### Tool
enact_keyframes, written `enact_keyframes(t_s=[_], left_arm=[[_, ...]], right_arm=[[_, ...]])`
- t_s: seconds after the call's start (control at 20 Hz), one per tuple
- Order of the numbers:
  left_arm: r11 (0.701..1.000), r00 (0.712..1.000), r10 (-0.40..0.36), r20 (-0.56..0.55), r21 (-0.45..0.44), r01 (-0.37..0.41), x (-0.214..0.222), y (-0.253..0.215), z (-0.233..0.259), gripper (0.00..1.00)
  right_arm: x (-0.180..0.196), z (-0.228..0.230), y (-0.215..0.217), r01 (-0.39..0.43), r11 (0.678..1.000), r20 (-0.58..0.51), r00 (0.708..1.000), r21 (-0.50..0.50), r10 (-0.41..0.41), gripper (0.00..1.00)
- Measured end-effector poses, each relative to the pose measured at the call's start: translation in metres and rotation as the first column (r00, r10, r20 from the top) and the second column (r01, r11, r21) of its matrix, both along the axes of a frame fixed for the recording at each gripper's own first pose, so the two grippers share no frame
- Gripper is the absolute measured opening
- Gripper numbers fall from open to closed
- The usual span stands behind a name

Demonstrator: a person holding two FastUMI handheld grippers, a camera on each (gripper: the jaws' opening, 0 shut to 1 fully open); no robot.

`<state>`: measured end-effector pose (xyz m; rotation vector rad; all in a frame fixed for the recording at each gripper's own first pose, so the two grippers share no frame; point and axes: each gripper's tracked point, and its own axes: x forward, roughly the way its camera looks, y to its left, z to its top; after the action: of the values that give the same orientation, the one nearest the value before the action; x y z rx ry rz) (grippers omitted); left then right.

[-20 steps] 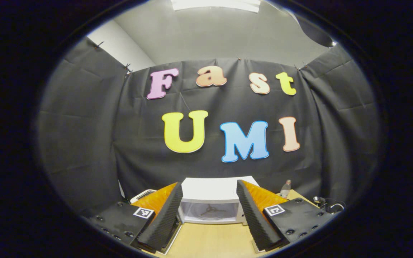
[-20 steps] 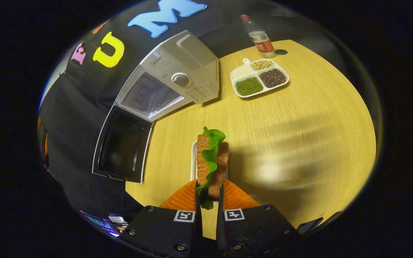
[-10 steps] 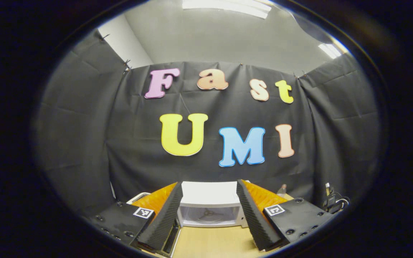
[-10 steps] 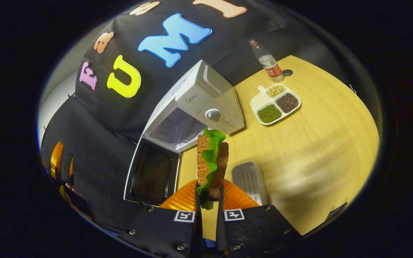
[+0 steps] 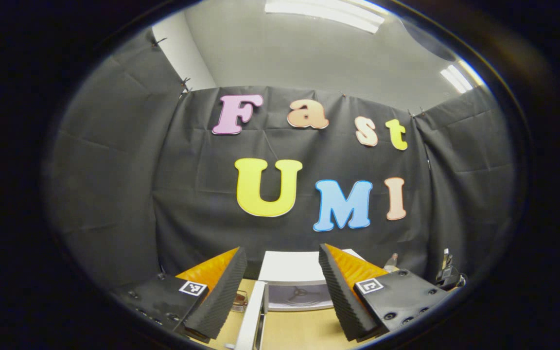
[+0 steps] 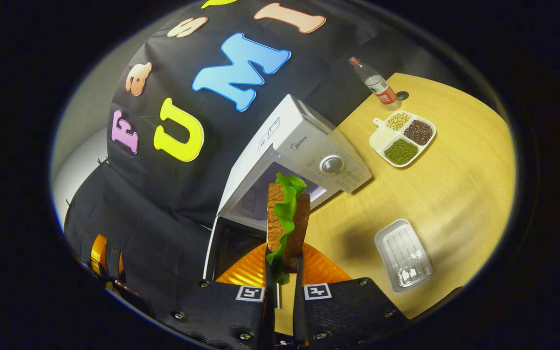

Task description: Open the microwave oven with the left hand, put the food in, and close the microwave oven.

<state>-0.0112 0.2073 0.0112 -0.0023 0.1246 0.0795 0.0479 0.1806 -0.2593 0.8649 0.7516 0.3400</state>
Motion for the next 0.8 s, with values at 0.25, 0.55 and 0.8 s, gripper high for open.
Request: enact_keyframes(t_s=[0.25, 0.55, 0.8], left_arm=[[1.000, 1.000, 0.023, 0.002, 0.014, -0.023, -0.008, 0.043, 0.006, 0.95], [1.000, 1.000, 0.010, -0.029, 0.017, -0.009, -0.009, 0.070, -0.010, 0.95], [0.999, 0.999, 0.022, -0.042, 0.033, -0.021, -0.007, 0.097, -0.014, 0.96]], right_arm=[[0.029, -0.002, 0.044, 0.060, 0.995, 0.007, 0.998, 0.074, -0.060, 0.15], [0.076, -0.024, 0.084, 0.132, 0.986, -0.013, 0.991, 0.098, -0.131, 0.15], [0.117, -0.045, 0.110, 0.233, 0.963, -0.054, 0.972, 0.138, -0.228, 0.15]])
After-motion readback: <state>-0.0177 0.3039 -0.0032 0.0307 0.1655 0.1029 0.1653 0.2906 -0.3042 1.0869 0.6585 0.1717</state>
